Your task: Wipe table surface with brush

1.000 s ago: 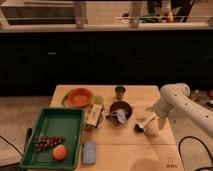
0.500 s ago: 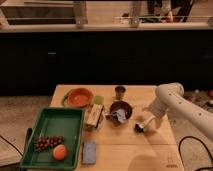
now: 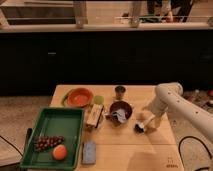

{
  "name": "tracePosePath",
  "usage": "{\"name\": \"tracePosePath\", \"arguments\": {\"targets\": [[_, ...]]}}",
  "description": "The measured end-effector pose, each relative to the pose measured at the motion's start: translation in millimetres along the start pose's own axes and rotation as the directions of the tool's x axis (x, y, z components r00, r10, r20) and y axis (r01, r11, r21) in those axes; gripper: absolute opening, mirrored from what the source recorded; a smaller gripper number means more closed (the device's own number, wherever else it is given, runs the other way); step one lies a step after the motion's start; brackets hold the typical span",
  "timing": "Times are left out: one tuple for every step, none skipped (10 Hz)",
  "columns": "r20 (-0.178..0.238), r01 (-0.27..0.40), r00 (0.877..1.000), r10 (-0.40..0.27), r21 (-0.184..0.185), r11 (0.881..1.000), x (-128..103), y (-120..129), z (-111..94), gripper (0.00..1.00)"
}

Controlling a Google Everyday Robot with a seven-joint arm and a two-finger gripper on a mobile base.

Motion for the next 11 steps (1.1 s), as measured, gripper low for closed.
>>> {"name": "tracePosePath", "arguments": {"targets": [[0.026,-0.005,1.0,0.005,0.0,1.0,3.1,1.6,0.6,0.8],[0.065,-0.009,0.998,0.009,0.001,1.0,5.0,3.3,0.0,0.8],[0.082,-0.012,0.997,0.012,0.001,1.0,6.4,5.4,-0.6,0.8],[0.085,-0.015,0.996,0.015,0.0,1.0,7.5,7.0,-0.8,0.8],[0.087,-0.015,0.996,0.015,-0.002,1.0,7.9,8.1,0.0,0.78],[0.087,-0.014,0.996,0.015,-0.003,1.0,7.7,9.1,0.5,0.71],[0.088,-0.015,0.996,0.016,-0.004,1.0,7.9,10.7,1.1,0.62],[0.088,-0.017,0.996,0.017,-0.006,1.0,8.4,12.7,2.0,0.51],[0.088,-0.018,0.996,0.019,-0.005,1.0,8.9,13.6,2.3,0.41],[0.087,-0.017,0.996,0.018,-0.005,1.0,8.8,14.1,3.0,0.31],[0.086,-0.019,0.996,0.02,-0.006,1.0,9.2,16.0,3.7,0.2]]}}
